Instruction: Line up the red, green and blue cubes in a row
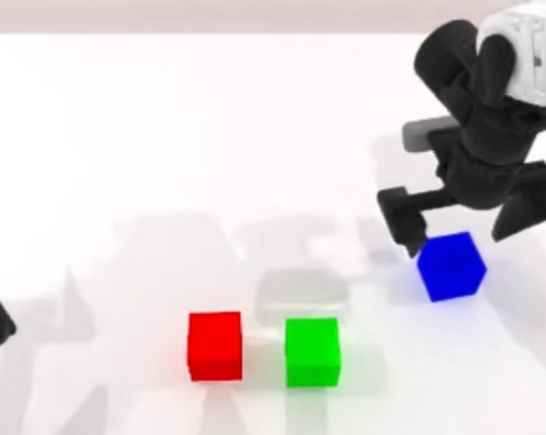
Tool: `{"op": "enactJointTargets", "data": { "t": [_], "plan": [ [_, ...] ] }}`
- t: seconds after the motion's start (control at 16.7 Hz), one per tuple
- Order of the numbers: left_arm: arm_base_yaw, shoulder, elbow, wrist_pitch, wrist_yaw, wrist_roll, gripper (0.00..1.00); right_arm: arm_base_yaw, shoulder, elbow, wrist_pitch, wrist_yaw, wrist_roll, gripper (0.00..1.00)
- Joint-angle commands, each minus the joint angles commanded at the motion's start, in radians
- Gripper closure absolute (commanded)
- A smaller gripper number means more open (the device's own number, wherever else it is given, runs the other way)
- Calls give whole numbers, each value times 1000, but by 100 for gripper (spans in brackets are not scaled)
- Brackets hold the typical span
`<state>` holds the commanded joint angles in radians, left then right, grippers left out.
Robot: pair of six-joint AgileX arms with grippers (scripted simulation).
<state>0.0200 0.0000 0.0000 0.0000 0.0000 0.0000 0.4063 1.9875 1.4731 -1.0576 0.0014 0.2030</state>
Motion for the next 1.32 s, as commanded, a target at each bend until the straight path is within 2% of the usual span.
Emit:
{"op": "enactJointTargets", "data": {
  "t": [0.36, 0.66, 1.32],
  "plan": [
    [0, 0, 0, 0, 0, 0, 0, 0, 83, -140, 227, 1, 1, 0],
    [0, 0, 0, 0, 0, 0, 0, 0, 95, -159, 255, 1, 1, 0],
    [0, 0, 0, 0, 0, 0, 0, 0, 95, -159, 255, 1, 1, 83]
  ]
}}
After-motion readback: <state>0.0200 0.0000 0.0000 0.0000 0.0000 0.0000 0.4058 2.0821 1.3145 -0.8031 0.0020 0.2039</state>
